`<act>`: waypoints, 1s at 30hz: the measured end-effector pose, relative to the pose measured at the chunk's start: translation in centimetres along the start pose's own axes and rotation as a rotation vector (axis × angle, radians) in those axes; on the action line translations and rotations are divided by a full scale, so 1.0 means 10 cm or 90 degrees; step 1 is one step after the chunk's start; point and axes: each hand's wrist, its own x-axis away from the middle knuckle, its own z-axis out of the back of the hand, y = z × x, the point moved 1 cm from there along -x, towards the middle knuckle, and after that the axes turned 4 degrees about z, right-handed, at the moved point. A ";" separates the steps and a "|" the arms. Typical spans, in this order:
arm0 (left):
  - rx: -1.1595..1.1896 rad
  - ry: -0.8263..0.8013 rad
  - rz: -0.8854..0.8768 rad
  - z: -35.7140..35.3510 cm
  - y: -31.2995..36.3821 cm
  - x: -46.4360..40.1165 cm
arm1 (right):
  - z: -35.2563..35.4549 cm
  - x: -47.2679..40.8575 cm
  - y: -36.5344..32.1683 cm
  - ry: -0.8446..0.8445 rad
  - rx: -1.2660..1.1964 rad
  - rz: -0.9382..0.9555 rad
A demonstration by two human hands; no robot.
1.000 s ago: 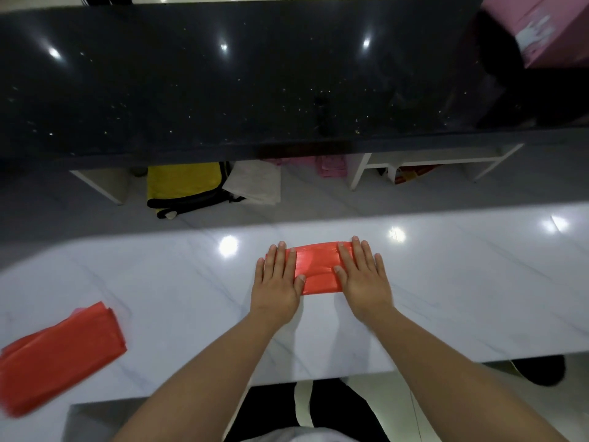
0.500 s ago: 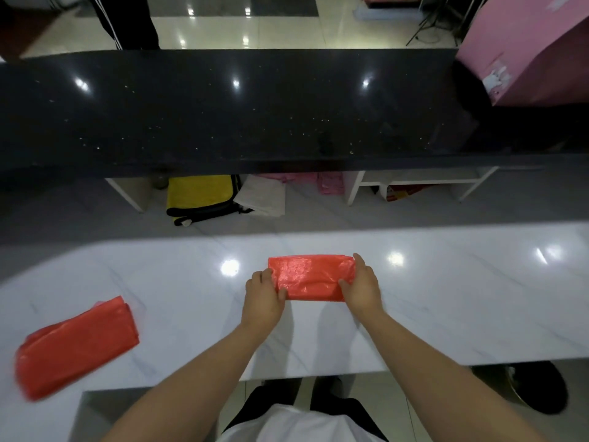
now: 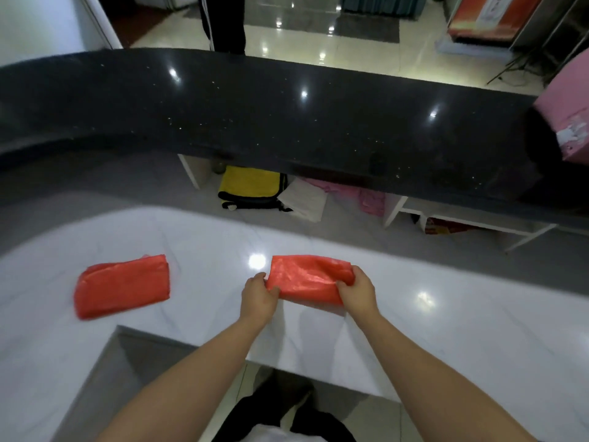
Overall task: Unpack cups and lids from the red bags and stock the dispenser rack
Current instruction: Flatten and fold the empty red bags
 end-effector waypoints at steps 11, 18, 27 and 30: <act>0.329 0.184 0.124 1.37 -0.71 -0.07 | -1.03 0.02 -1.25 -0.256 -0.129 0.122; 0.244 0.305 0.220 2.24 -1.63 -0.10 | -2.19 0.27 -1.70 -0.300 -0.021 0.132; 0.181 0.289 0.257 2.98 -2.57 -0.38 | -3.40 0.51 -1.92 -0.274 0.104 0.110; 0.155 0.232 0.250 3.06 -2.71 -0.51 | -3.57 0.50 -1.89 -0.248 0.170 0.088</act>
